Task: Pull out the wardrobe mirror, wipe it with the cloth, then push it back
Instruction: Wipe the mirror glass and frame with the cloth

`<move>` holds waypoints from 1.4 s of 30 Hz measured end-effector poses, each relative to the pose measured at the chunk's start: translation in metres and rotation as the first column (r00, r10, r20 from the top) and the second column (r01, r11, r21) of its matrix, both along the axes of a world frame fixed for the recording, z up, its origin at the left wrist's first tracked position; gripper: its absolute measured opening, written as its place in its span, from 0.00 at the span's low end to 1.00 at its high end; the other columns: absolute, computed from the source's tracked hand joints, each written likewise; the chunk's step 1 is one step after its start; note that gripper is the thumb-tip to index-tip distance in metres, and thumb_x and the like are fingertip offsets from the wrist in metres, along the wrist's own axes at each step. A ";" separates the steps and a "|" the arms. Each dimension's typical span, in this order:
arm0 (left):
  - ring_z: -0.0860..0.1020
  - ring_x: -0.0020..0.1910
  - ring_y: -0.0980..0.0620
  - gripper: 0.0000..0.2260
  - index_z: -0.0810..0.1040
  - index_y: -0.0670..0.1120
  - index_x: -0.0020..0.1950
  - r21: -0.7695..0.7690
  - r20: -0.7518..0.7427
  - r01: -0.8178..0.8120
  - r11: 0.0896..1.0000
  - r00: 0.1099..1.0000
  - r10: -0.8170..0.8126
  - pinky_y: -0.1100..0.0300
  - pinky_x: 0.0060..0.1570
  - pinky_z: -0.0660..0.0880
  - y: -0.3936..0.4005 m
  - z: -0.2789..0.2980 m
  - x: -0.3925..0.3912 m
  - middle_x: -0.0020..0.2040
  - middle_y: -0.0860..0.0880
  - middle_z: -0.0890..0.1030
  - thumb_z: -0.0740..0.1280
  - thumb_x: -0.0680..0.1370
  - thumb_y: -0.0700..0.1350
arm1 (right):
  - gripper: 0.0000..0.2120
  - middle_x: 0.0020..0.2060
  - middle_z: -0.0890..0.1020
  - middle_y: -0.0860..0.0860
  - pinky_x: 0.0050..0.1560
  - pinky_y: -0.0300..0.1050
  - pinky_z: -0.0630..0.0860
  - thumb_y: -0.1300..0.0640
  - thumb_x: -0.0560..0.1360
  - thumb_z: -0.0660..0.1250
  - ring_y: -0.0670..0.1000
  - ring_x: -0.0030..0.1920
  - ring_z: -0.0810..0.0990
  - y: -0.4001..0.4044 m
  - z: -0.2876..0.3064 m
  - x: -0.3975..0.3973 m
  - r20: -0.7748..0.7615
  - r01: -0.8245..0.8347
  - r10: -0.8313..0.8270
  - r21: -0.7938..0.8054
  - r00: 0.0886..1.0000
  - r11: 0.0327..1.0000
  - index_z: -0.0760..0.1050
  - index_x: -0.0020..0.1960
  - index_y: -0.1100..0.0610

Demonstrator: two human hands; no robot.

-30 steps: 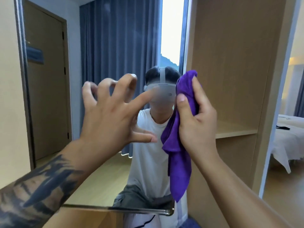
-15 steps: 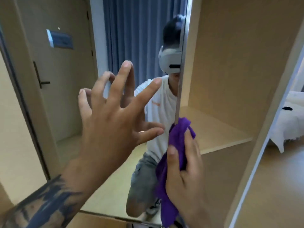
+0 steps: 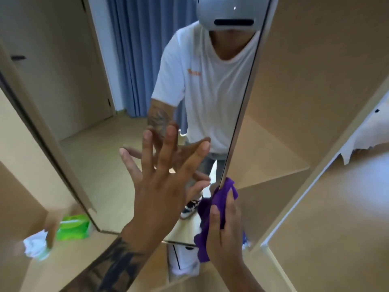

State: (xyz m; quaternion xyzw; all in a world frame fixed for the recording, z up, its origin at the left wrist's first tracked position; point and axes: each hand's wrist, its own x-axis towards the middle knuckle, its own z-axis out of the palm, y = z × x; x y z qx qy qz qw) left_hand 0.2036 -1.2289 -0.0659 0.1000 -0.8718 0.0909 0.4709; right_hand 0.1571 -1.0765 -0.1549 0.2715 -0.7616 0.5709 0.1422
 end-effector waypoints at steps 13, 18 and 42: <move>0.30 0.83 0.41 0.36 0.52 0.64 0.83 0.072 0.128 -0.054 0.996 0.991 0.044 0.17 0.72 0.49 0.008 0.004 0.006 0.84 0.49 0.29 0.63 0.80 0.72 | 0.25 0.74 0.70 0.37 0.71 0.44 0.73 0.49 0.85 0.58 0.39 0.73 0.69 0.000 0.036 0.014 0.205 0.033 -0.038 0.031 0.978 0.999 0.55 0.81 0.42; 0.30 0.83 0.41 0.36 0.50 0.64 0.84 0.101 0.157 -0.052 0.993 0.987 0.036 0.17 0.71 0.51 0.011 0.007 0.010 0.84 0.49 0.28 0.62 0.81 0.71 | 0.26 0.65 0.69 0.27 0.59 0.23 0.68 0.49 0.84 0.60 0.28 0.65 0.69 0.008 0.067 0.017 0.326 -0.002 -0.006 0.022 0.945 1.000 0.61 0.80 0.42; 0.37 0.85 0.40 0.38 0.46 0.64 0.86 0.114 0.132 -0.056 0.992 0.990 0.041 0.17 0.70 0.56 0.015 0.007 0.009 0.86 0.47 0.35 0.62 0.82 0.70 | 0.26 0.64 0.80 0.44 0.71 0.55 0.74 0.62 0.84 0.64 0.50 0.65 0.77 0.016 0.080 0.020 0.713 -0.039 -0.016 0.061 0.701 0.997 0.69 0.78 0.43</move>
